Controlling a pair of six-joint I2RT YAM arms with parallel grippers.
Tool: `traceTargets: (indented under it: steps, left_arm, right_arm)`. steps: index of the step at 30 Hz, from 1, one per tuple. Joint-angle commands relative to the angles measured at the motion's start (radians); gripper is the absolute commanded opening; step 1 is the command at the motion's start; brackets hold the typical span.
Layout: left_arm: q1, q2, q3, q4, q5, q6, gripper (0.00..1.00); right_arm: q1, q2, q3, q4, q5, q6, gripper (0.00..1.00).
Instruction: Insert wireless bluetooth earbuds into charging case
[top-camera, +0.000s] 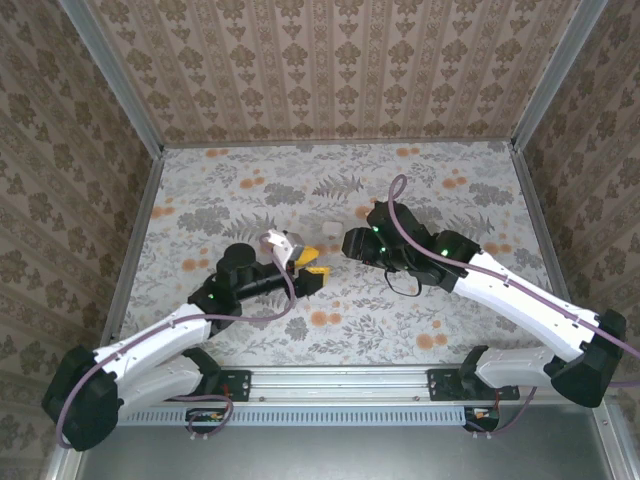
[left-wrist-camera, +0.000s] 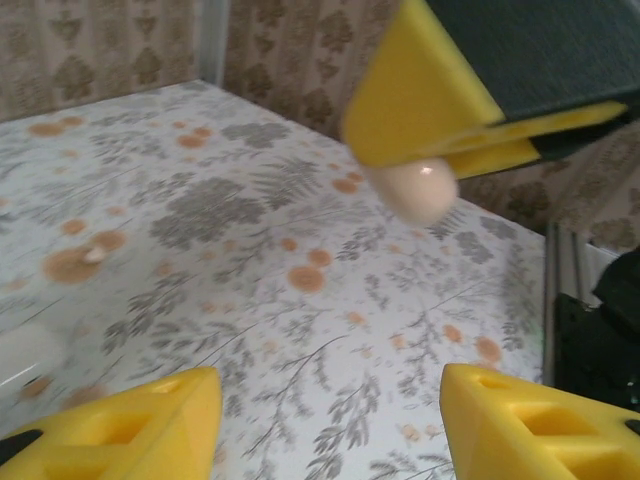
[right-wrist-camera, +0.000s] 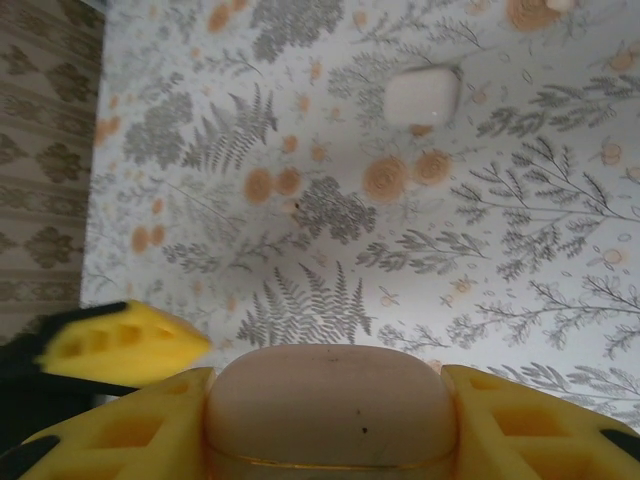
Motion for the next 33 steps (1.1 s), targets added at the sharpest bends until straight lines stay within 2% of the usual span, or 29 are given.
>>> traceTargets:
  steps: [1, 4, 12, 21, 25, 30, 33]
  left_arm:
    - [-0.037, 0.041, 0.061, 0.165, -0.002, 0.016, 0.59]
    - [-0.055, 0.093, 0.084, 0.241, 0.006, -0.026, 0.59]
    - [-0.101, 0.201, 0.166, 0.269, 0.013, -0.051, 0.59]
    - [-0.106, 0.273, 0.188, 0.329, -0.011, -0.101, 0.5]
    - [-0.106, 0.285, 0.188, 0.363, -0.028, -0.132, 0.42]
    - [-0.103, 0.287, 0.171, 0.42, -0.047, -0.168, 0.2]
    - [-0.098, 0.284, 0.166, 0.429, -0.047, -0.185, 0.12]
  right_arm:
    - [-0.005, -0.037, -0.003, 0.03, 0.025, 0.023, 0.38]
    - [-0.005, -0.06, -0.027, 0.061, 0.009, 0.038, 0.38]
    - [-0.006, -0.089, -0.057, 0.091, -0.011, 0.05, 0.38]
    - [-0.006, -0.105, -0.07, 0.121, -0.029, 0.062, 0.38]
    - [-0.006, -0.113, -0.087, 0.143, -0.039, 0.072, 0.38]
    - [-0.005, -0.117, -0.103, 0.158, -0.041, 0.075, 0.41]
    - [-0.006, -0.13, -0.118, 0.194, -0.04, 0.055, 0.53]
